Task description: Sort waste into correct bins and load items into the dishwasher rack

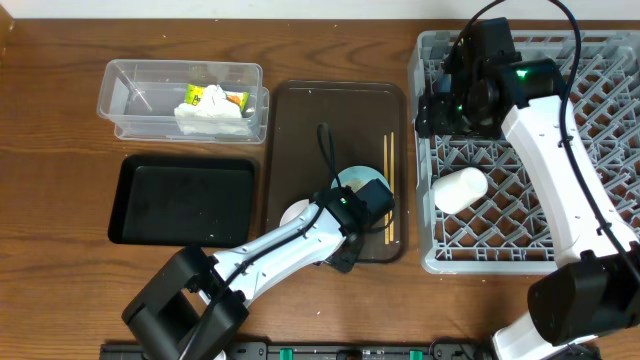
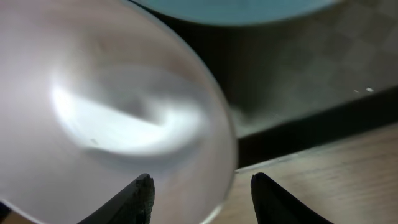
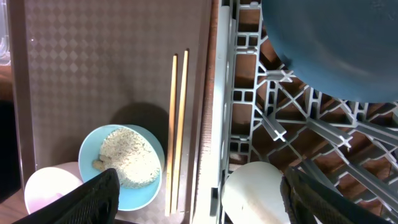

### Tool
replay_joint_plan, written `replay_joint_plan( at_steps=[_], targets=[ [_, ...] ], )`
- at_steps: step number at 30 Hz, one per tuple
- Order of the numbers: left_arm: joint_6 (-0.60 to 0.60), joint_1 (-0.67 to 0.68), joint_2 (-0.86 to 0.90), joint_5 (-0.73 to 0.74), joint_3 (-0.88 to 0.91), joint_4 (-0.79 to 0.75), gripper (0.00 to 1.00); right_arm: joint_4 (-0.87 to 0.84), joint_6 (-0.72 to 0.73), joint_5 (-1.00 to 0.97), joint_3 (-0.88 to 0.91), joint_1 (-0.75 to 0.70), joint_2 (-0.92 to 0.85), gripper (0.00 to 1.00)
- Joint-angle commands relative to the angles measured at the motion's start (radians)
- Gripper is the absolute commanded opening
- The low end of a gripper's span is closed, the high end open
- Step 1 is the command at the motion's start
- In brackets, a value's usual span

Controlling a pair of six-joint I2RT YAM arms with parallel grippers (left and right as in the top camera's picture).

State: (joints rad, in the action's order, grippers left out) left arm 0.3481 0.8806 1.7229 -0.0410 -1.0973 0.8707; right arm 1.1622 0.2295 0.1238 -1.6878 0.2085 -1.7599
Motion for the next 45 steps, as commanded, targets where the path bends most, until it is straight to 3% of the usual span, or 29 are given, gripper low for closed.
replay_joint_plan(
  at_steps=[1, 19, 25, 31, 38, 45],
  targets=[
    [0.021, -0.015, 0.005, -0.097, 0.003, -0.005, 0.54, 0.001, -0.010, 0.008, -0.016, 0.002, 0.011, 0.81],
    [0.019, -0.254, 0.005, -0.132, 0.003, -0.101, 0.55, -0.003, -0.010, 0.008, -0.016, 0.002, 0.011, 0.81],
    [0.005, -0.270, 0.001, -0.121, -0.015, -0.109, 0.55, -0.008, -0.011, 0.008, -0.016, 0.015, 0.011, 0.82],
    [0.005, -0.269, -0.049, -0.018, -0.066, -0.097, 0.56, -0.037, -0.010, 0.008, -0.016, 0.077, 0.007, 0.81],
    [0.004, -0.263, -0.145, 0.101, -0.080, -0.128, 0.64, -0.057, -0.010, -0.030, -0.014, 0.103, 0.007, 0.82],
    [-0.285, -0.172, -0.122, 0.169, -0.080, -0.219, 0.66, -0.057, -0.006, -0.002, -0.015, -0.011, 0.023, 0.83]
  ],
)
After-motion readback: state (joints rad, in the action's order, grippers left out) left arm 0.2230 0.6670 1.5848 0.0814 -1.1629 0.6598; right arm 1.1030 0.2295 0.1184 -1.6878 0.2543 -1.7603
